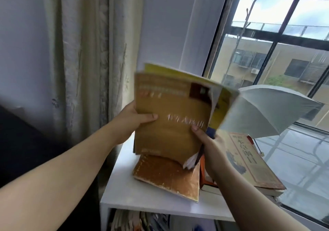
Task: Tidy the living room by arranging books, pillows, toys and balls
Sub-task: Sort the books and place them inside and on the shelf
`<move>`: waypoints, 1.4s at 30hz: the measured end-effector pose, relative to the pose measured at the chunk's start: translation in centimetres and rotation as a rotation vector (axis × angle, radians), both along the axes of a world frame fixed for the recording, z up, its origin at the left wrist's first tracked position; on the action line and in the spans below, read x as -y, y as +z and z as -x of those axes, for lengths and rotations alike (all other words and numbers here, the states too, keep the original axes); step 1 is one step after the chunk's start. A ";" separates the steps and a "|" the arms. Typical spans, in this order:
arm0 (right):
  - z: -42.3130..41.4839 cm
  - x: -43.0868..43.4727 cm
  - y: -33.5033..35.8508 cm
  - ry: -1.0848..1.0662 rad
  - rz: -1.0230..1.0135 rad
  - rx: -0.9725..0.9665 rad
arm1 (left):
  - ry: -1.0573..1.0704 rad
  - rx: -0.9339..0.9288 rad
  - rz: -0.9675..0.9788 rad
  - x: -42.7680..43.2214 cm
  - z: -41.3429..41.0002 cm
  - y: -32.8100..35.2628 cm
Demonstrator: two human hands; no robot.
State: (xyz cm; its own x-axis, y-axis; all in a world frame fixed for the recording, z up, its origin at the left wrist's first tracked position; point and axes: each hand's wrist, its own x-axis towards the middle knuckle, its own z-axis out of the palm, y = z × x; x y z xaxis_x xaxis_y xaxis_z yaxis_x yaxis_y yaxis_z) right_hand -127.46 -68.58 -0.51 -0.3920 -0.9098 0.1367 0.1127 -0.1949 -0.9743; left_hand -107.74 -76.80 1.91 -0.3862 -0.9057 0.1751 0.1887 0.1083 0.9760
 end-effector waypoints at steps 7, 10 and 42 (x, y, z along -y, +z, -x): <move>-1.6 -0.3 0.1 -0.027 -0.081 -0.080 | 0.022 0.332 -0.044 -0.1 0.4 -1.0; -1.8 -1.8 0.3 -0.116 -0.031 -0.059 | 0.131 0.335 0.036 -1.9 1.3 -0.9; 4.1 -14.7 -17.3 0.725 -1.045 -0.858 | -0.139 1.017 -0.182 -18.1 10.2 -20.1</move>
